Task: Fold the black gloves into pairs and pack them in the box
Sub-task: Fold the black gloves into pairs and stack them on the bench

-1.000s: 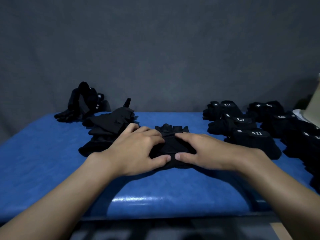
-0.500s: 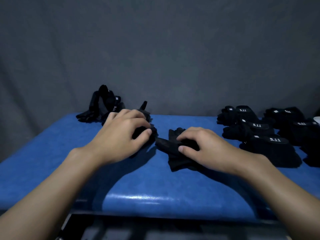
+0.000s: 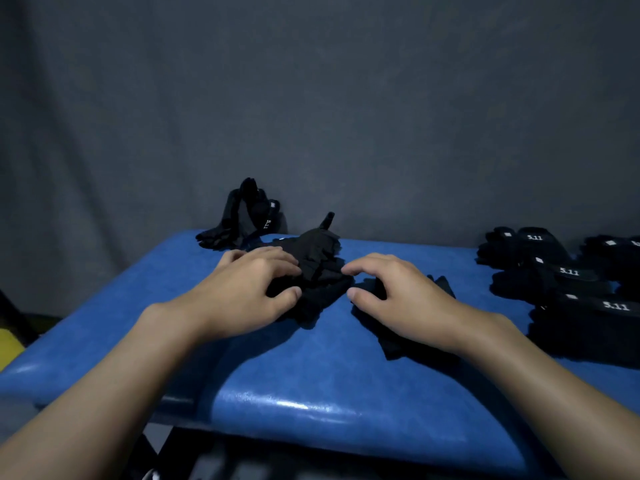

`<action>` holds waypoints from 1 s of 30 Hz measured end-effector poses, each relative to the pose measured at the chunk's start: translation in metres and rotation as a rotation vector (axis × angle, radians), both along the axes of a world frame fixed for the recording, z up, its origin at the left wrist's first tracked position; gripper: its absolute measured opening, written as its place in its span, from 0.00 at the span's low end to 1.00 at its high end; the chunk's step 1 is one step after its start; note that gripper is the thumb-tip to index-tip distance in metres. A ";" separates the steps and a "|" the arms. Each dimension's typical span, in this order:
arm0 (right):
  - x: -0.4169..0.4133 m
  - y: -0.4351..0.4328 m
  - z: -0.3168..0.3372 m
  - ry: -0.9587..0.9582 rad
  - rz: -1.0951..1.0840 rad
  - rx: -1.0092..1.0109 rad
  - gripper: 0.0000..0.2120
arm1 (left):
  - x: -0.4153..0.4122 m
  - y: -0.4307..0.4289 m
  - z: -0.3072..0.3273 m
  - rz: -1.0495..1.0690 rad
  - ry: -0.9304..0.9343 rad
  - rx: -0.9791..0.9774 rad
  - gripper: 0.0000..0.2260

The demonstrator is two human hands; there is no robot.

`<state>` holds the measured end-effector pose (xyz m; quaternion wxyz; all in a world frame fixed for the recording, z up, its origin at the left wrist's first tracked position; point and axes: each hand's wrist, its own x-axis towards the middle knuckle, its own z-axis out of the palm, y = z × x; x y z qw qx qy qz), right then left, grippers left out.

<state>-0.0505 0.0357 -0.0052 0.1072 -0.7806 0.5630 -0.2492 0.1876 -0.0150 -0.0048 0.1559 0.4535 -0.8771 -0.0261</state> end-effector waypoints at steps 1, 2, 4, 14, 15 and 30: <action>0.003 -0.003 0.000 -0.006 0.004 -0.003 0.15 | 0.001 0.000 0.000 -0.001 -0.004 0.011 0.26; 0.006 -0.006 0.000 -0.009 0.009 -0.008 0.15 | 0.002 0.000 0.001 0.000 -0.002 0.022 0.24; 0.013 -0.012 0.003 -0.005 0.006 -0.019 0.16 | 0.005 0.001 0.002 0.008 0.016 0.042 0.21; 0.033 -0.037 -0.002 0.023 -0.003 -0.017 0.19 | 0.007 -0.003 0.005 0.001 -0.025 0.058 0.30; 0.033 -0.039 -0.002 0.013 -0.004 -0.015 0.18 | 0.008 -0.003 0.006 -0.005 -0.019 0.058 0.29; 0.030 -0.039 0.001 -0.200 0.015 -0.052 0.10 | 0.007 0.002 0.010 -0.017 0.083 0.049 0.30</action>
